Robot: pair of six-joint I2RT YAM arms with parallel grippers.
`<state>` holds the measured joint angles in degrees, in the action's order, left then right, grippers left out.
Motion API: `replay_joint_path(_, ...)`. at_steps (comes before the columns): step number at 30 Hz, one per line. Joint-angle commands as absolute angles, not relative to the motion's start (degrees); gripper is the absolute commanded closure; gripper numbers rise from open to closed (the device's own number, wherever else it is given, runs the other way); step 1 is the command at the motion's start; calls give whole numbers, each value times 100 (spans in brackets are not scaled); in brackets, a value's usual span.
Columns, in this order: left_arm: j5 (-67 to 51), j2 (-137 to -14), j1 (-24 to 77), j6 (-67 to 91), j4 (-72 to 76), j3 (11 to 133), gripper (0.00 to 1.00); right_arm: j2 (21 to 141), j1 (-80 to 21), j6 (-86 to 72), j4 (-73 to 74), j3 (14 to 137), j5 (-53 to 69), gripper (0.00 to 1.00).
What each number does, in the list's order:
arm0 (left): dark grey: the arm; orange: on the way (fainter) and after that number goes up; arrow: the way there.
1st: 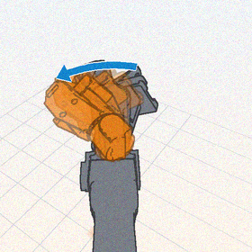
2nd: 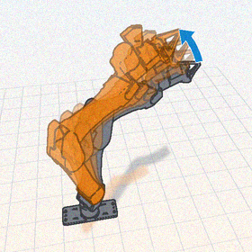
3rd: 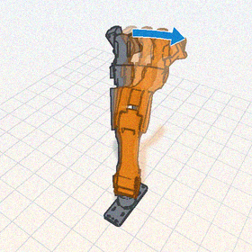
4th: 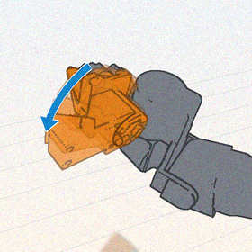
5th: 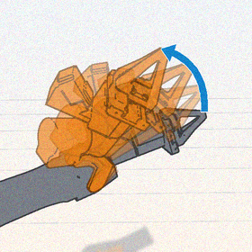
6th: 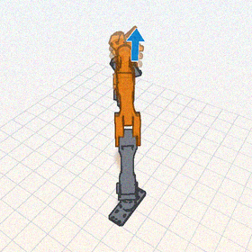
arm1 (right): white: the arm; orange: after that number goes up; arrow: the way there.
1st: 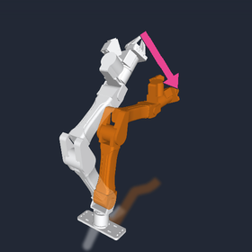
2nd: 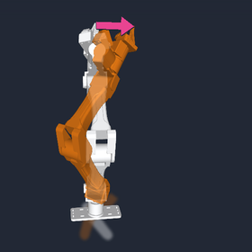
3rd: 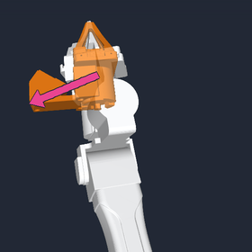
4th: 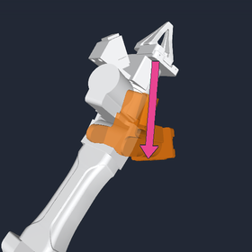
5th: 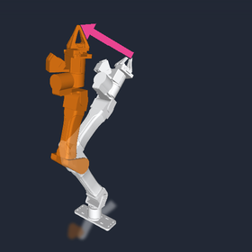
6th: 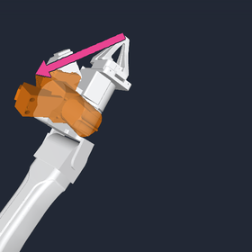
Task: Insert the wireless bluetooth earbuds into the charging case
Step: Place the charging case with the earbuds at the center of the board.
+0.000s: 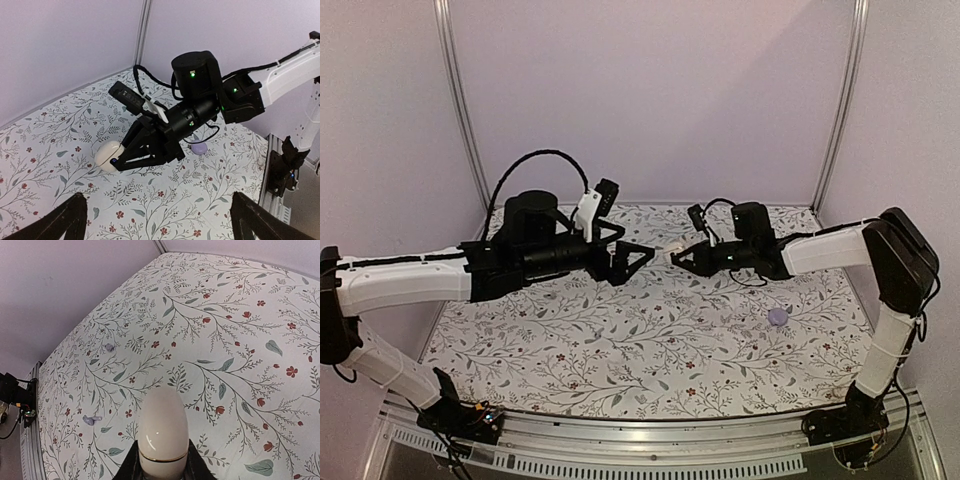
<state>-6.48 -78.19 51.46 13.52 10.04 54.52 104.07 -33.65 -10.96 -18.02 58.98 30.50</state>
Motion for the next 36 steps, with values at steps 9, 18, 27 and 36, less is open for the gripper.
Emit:
replay_joint_path(9, -585, -7714, 5047, 1696, 1346, 5138, 0, 12070, -3228, -1205, -792, 7210, 3765, 88)
replay_joint_path(18, -651, -7781, 5046, 1738, 1445, 5085, 0, 12500, -3050, -1219, -450, 7566, 3546, 80)
replay_joint_path(27, -557, -7774, 5045, 1746, 1451, 5045, 0, 12317, -2796, -1134, -235, 7519, 3170, 45)
replay_joint_path(36, -602, -7778, 5045, 1637, 1337, 5073, 0, 10498, -2470, -1248, -257, 6015, 2528, 29)
